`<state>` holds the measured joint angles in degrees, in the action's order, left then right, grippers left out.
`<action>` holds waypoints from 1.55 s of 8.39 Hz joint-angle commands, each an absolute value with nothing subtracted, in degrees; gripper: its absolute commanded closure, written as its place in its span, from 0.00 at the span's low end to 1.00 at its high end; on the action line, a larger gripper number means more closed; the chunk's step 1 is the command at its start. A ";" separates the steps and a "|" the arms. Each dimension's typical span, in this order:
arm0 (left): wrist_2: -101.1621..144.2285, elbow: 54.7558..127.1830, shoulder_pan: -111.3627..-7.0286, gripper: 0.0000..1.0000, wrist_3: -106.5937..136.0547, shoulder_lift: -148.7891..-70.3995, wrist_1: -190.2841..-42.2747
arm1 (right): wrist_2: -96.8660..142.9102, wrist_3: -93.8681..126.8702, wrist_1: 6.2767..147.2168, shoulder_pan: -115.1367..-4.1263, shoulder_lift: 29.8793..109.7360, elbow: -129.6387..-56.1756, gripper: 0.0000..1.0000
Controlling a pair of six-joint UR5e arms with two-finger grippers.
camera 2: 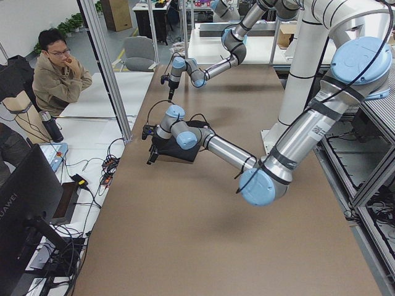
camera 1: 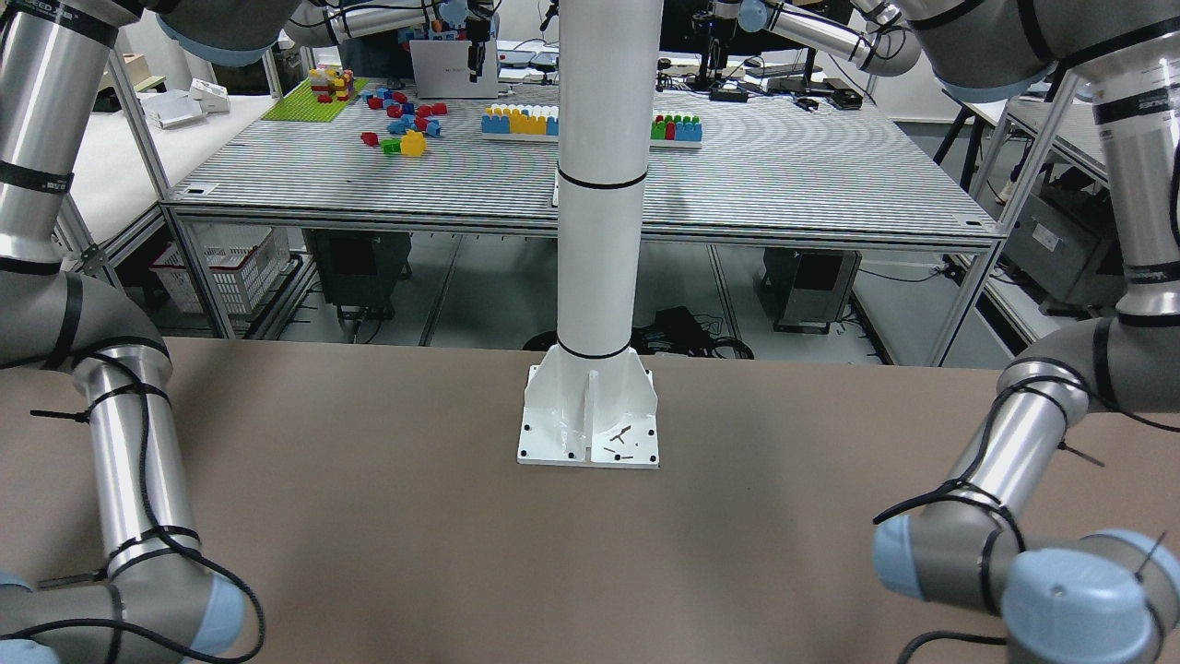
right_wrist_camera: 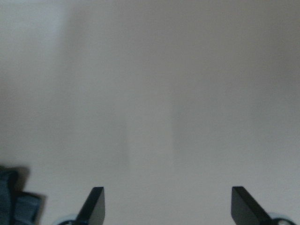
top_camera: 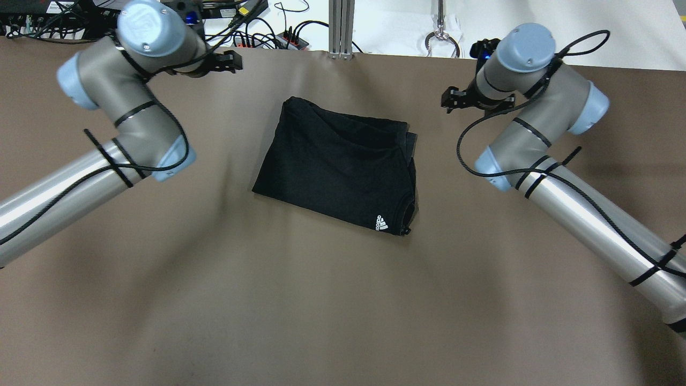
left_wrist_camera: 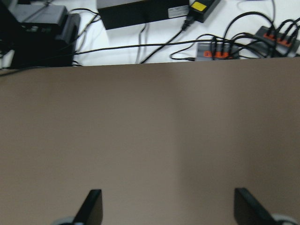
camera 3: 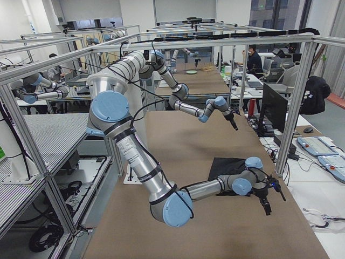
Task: Fold clothes
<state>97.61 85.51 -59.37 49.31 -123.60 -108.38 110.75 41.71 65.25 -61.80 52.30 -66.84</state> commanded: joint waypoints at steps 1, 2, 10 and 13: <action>97.65 105.94 -67.56 0.00 30.73 -101.59 -105.03 | 110.83 20.98 64.69 -71.16 63.68 -72.31 0.05; 97.73 109.91 -70.63 0.00 24.32 -95.77 -105.03 | 110.92 15.87 64.60 -74.58 67.03 -74.16 0.05; 104.12 107.10 -86.55 0.00 0.63 -78.75 -114.99 | 110.92 -2.20 55.03 -89.02 95.00 -91.31 0.05; 104.76 102.66 -88.06 0.00 0.79 -78.84 -118.39 | 110.57 -2.20 55.02 -90.61 96.85 -94.29 0.05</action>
